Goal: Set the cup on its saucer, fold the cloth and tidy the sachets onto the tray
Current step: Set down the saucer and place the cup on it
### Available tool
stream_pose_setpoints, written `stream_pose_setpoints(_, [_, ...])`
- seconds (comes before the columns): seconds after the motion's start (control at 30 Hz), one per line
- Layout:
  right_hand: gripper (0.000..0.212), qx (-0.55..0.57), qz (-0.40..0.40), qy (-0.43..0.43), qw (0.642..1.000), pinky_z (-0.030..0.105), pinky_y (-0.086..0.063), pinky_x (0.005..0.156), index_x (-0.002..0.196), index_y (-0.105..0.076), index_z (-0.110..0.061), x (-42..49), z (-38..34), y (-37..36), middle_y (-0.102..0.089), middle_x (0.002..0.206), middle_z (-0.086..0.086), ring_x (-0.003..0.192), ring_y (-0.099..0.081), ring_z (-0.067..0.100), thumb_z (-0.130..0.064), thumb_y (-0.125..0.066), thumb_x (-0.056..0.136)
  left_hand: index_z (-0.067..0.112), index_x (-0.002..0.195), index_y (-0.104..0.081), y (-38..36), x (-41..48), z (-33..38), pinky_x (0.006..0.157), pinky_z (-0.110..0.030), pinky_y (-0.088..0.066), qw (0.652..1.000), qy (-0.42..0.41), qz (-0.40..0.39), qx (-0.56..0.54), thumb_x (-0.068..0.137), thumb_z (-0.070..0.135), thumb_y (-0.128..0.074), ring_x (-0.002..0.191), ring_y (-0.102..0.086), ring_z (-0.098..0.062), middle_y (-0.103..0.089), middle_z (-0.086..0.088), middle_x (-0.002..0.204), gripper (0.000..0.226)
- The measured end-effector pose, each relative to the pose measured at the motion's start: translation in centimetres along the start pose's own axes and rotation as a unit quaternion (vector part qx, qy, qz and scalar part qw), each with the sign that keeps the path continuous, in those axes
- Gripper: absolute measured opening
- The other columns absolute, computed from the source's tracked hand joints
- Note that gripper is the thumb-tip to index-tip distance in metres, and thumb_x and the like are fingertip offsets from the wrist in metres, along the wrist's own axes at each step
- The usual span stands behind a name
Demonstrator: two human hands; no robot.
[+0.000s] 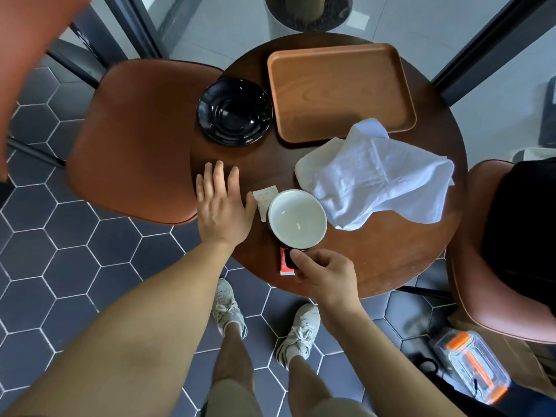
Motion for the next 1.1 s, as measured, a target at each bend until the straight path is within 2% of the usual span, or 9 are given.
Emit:
stream_pose_setpoints(0.13, [0.02,0.007,-0.027,0.017,0.999,0.021,-0.049,0.055,0.068,-0.077,-0.013,-0.2,-1.5,-0.7,-0.071,0.062,0.004,0.056,-0.063,0.011,-0.029,-0.08,0.078,0.01,0.143,-0.041,0.1,0.0,0.0,0.122,-0.054,-0.015,1.0,0.005,0.004,-0.005,0.095,0.042,-0.042,0.149,-0.021,-0.038,-0.034,-0.02,0.156,0.057])
stream_pose_setpoints(0.3, [0.016,-0.02,-0.038,0.046,0.998,0.019,-0.051,0.057,0.069,-0.078,-0.014,1.7,-4.5,-2.4,-0.075,0.066,0.002,0.058,-0.066,0.01,-0.024,-0.079,0.082,0.01,0.143,-0.042,0.1,0.0,-0.1,0.122,-0.054,-0.016,1.0,-0.005,0.008,0.007,0.091,0.042,-0.056,0.149,-0.022,-0.039,-0.036,-0.021,0.154,0.062])
stream_pose_setpoints(0.43, [0.02,-0.034,-0.044,0.089,0.994,0.019,-0.053,0.059,0.071,-0.076,-0.01,4.6,-7.6,-4.2,-0.073,0.065,0.001,0.058,-0.064,0.009,-0.024,-0.077,0.084,0.011,0.139,-0.048,0.3,0.1,0.0,0.12,-0.055,-0.018,0.999,0.006,0.032,0.0,0.091,0.043,-0.051,0.147,-0.028,-0.038,-0.041,-0.019,0.152,0.057])
stream_pose_setpoints(0.57, [0.02,-0.041,-0.041,0.124,0.991,0.042,-0.059,0.071,0.068,-0.076,-0.012,8.0,-10.5,-6.3,-0.072,0.063,0.005,0.057,-0.065,0.013,-0.026,-0.077,0.083,0.014,0.138,-0.05,0.2,0.2,-0.2,0.12,-0.056,-0.019,0.999,0.004,0.042,0.001,0.089,0.042,-0.049,0.147,-0.029,-0.036,-0.043,-0.017,0.152,0.057])
stream_pose_setpoints(0.73, [0.024,-0.016,-0.035,0.134,0.99,0.047,-0.06,0.074,0.062,-0.073,-0.013,11.9,-13.0,-9.3,-0.067,0.058,0.006,0.056,-0.063,0.018,-0.026,-0.08,0.081,0.015,0.138,-0.049,-0.1,0.3,-0.4,0.121,-0.054,-0.018,0.999,0.004,0.047,-0.006,0.088,0.042,-0.049,0.147,-0.029,-0.035,-0.042,-0.016,0.151,0.057])
stream_pose_setpoints(0.9, [0.025,-0.031,-0.033,0.128,0.991,0.042,-0.06,0.073,0.069,-0.073,-0.007,14.0,-13.8,-11.4,-0.063,0.05,-0.001,0.052,-0.061,0.015,-0.029,-0.08,0.08,0.015,0.138,-0.05,-0.1,0.3,-0.3,0.12,-0.055,-0.018,0.999,0.009,0.041,-0.007,0.087,0.042,-0.049,0.147,-0.029,-0.035,-0.042,-0.015,0.152,0.058])
stream_pose_setpoints(1.1, [0.026,-0.056,-0.014,0.127,0.99,0.025,-0.054,0.06,0.062,-0.07,-0.019,14.7,-14.2,-13.0,-0.063,0.048,-0.003,0.051,-0.062,0.014,-0.03,-0.077,0.084,0.015,0.138,-0.052,0.1,0.3,-0.3,0.121,-0.054,-0.018,0.999,0.011,0.039,-0.007,0.087,0.041,-0.049,0.147,-0.03,-0.035,-0.042,-0.015,0.152,0.058])
Point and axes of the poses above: each hand's wrist, its own x-axis towards the middle knuckle, its own y-axis out of the back of the hand, z = x × y, the point moved 4 cm from there along x, towards the middle knuckle
